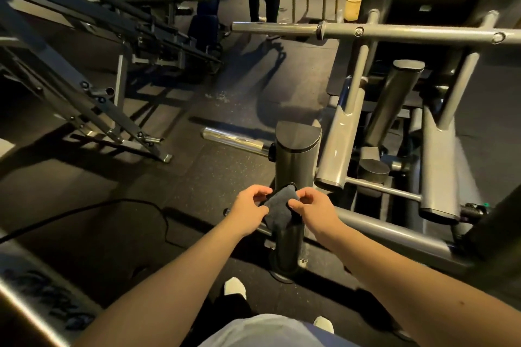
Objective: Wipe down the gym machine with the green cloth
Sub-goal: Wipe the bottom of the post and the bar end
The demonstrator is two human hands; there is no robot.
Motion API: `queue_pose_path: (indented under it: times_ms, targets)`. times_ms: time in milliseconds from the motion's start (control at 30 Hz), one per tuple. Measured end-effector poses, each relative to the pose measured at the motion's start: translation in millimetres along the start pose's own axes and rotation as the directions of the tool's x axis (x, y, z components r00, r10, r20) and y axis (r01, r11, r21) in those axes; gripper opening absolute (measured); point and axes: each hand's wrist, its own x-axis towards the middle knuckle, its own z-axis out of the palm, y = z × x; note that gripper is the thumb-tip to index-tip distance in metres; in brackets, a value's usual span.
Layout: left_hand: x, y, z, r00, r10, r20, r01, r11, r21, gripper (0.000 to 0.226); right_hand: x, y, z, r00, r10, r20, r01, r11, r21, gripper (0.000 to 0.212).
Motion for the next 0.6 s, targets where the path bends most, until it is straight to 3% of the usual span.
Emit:
queue_pose_path:
  times_ms: [267, 600]
  targets:
    - [63.7, -31.5, -49.5, 1.000, 0.019, 0.010, -0.018, 0.999, -0.042, 0.041, 51.3, -17.6, 61.4, 0.999, 0.051, 0.018, -0.053, 0.990, 0.130, 0.012]
    - [201.8, -72.1, -150.0, 0.960, 0.103, 0.262, -0.090, 0.994, -0.062, 0.027, 142.4, -62.9, 176.6, 0.938, 0.245, -0.244, -0.153, 0.927, 0.342, 0.010]
